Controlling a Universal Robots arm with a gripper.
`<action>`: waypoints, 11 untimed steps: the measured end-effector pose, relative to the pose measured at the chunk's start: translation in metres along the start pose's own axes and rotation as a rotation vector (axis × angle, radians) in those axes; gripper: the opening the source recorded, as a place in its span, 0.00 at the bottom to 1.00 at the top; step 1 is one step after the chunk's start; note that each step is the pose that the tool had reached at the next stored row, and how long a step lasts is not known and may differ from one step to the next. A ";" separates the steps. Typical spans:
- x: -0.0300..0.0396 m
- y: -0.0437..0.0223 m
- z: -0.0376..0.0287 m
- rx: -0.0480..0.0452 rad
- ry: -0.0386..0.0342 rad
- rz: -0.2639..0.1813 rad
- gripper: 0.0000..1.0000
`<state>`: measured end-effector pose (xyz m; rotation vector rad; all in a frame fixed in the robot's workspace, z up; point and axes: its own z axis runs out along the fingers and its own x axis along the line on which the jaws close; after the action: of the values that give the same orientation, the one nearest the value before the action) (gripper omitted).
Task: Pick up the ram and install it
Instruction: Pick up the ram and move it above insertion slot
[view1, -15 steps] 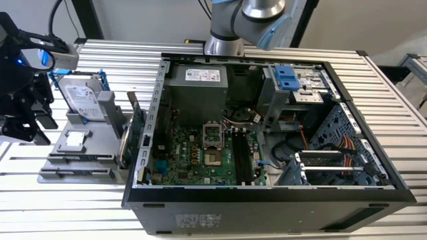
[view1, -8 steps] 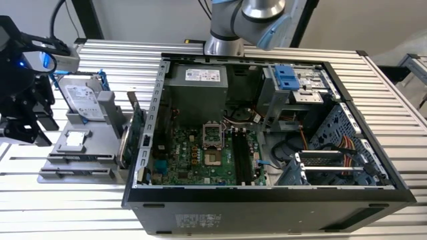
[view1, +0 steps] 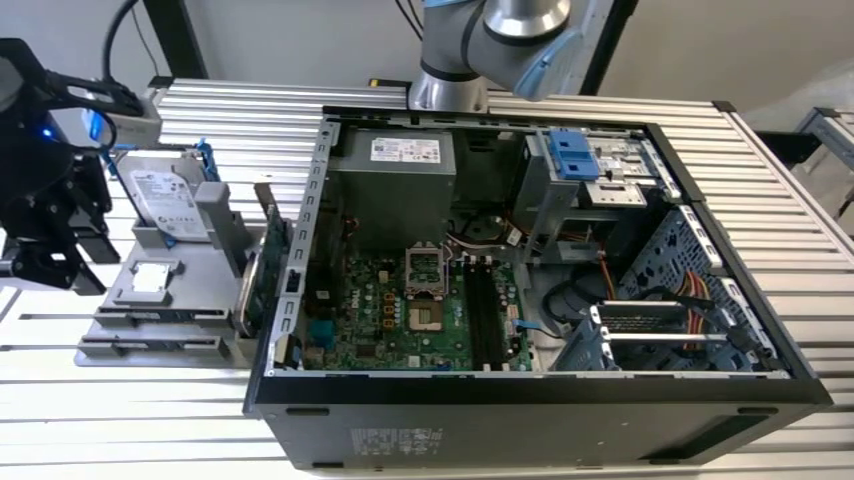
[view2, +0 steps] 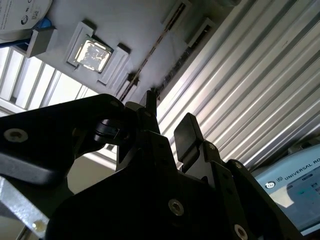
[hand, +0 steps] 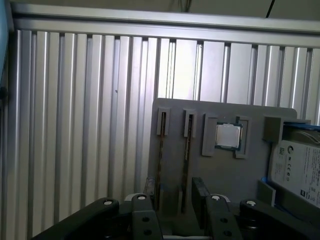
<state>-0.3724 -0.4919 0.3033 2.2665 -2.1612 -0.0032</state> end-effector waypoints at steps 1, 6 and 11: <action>0.0000 0.0000 0.0004 0.0000 0.0000 0.000 1.00; 0.0000 -0.0003 0.0027 -0.0001 0.0000 0.000 1.00; 0.0000 -0.0005 0.0065 -0.0005 0.0000 0.000 1.00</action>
<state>-0.3720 -0.4919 0.2968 2.2664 -2.1609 -0.0038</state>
